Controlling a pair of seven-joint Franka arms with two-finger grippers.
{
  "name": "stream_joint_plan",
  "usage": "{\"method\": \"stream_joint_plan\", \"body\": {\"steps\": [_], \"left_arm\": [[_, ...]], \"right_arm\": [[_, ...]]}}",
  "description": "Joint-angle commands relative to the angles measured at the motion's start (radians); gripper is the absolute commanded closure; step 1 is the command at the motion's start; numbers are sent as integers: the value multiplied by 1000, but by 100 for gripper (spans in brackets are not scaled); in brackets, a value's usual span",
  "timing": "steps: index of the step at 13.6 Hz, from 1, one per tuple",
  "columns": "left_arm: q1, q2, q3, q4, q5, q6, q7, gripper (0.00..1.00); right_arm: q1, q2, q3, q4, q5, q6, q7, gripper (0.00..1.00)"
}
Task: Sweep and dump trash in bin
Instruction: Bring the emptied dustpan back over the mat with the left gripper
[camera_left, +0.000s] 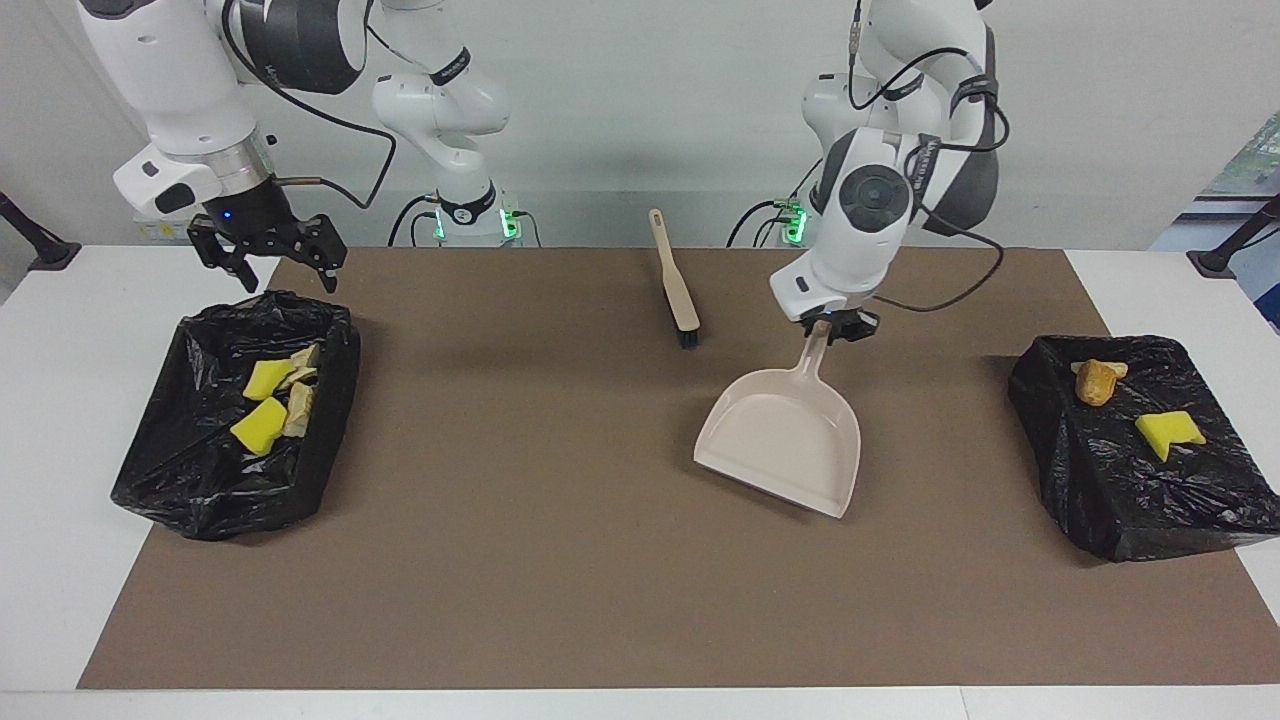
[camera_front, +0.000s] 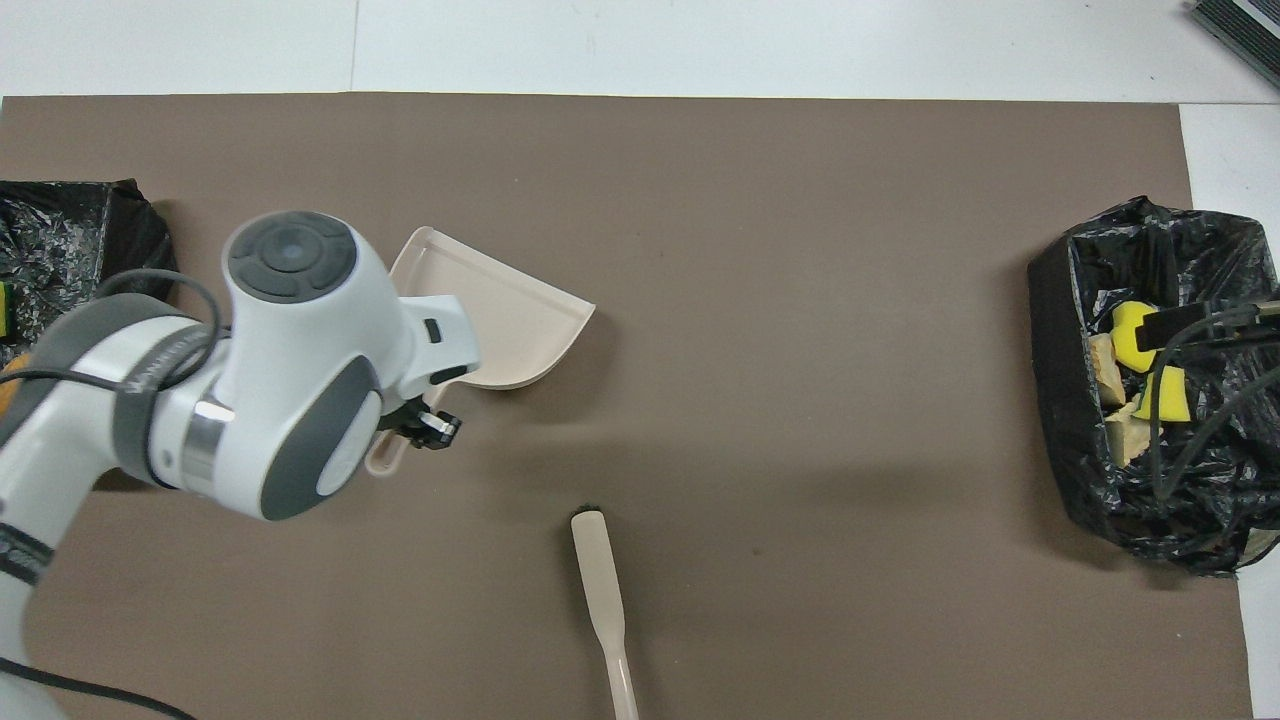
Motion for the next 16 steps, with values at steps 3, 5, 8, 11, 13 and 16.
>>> {"method": "stream_joint_plan", "body": {"steps": [3,5,8,11,13,16], "left_arm": [[-164,56,23,-5,-90,148,-423,100],[-178,78,23,1,-166,207,-441,100],[-186,109,23,5,-214,267,-473,100],[-187,109,23,4,-217,264,-505,52],[-186,107,23,5,-211,248,-502,6],[-172,81,31,2,-197,195,-479,0]], "right_arm": [[-5,-5,13,5,38,-18,57,0],[-5,-5,13,11,38,-8,9,0],[19,-7,16,10,38,-4,1,0],[19,-4,16,11,42,-17,12,0],[18,1,14,22,68,-71,85,0],[3,5,4,62,105,-136,126,0]]}}
